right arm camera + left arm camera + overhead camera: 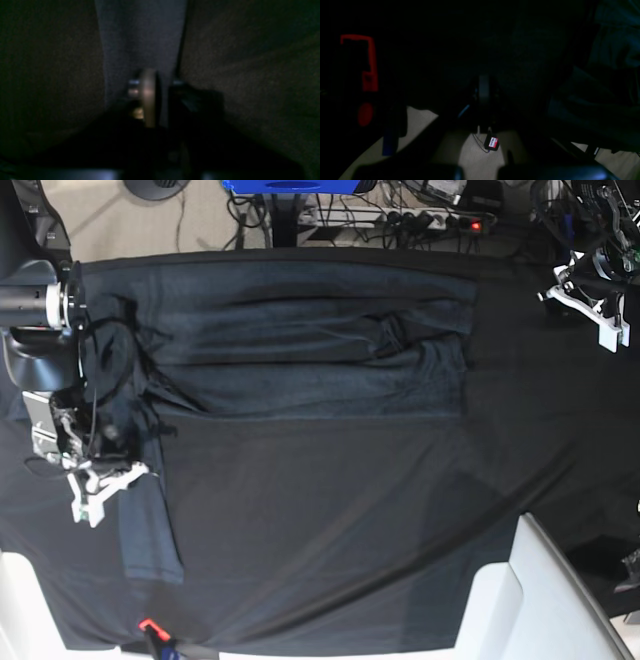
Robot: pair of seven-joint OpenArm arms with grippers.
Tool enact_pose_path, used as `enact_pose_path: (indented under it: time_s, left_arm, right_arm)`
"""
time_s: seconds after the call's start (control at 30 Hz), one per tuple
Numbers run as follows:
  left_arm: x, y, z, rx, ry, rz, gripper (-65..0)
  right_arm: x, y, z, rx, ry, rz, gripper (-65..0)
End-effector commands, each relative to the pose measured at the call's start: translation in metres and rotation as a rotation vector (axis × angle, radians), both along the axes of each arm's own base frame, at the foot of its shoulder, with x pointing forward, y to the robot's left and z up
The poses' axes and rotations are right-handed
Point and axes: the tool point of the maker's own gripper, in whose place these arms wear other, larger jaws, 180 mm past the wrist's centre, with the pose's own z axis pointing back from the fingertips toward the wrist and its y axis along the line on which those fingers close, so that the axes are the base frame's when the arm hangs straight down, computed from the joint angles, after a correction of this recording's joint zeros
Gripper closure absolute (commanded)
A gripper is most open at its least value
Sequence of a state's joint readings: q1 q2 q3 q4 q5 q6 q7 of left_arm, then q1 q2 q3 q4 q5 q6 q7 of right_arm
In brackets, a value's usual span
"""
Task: Fold the T-shirt properly
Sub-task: 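Move the right gripper along the side and grasp the fabric, then fold the grasped fabric with the right gripper toward the shirt's middle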
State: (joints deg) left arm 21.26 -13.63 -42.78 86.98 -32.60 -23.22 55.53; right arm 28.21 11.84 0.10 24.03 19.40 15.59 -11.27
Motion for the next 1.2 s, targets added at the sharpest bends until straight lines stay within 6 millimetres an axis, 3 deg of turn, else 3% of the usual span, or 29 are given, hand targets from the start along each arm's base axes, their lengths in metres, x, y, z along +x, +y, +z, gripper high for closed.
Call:
enact_pose_path:
  time_s: [0.0, 0.13, 0.3, 0.6, 0.8, 0.97, 1.17]
  left_arm:
    - [0.006, 0.007, 0.009, 0.023, -0.029, -0.012, 0.0]
    - [0.006, 0.007, 0.010, 0.025, -0.029, -0.011, 0.0]
    - [0.006, 0.007, 0.009, 0.024, -0.028, -0.012, 0.0]
    - [0.006, 0.007, 0.010, 0.025, -0.029, -0.011, 0.0]
    - [0.006, 0.007, 0.009, 0.024, -0.028, -0.012, 0.0]
    - [0.007, 0.007, 0.010, 0.024, -0.030, -0.012, 0.0]
    - [0.007, 0.007, 0.011, 0.026, -0.032, -0.014, 0.0]
  right_arm:
    - [0.001, 0.007, 0.001, 0.014, 0.025, 0.029, 0.0]
    - [0.004, 0.002, 0.005, 0.009, 0.014, 0.023, -0.2]
    - [0.013, 0.006, 0.028, -0.019, -0.049, 0.067, -0.2]
    - [0.003, 0.026, 0.064, -0.062, -0.103, 0.166, -0.2]
    - [-0.028, 0.043, 0.082, -0.090, -0.110, 0.239, -0.2]
    - [-0.066, 0.072, 0.100, -0.089, -0.138, 0.305, -0.2]
    - [-0.106, 0.099, 0.104, -0.052, -0.125, 0.337, -0.2]
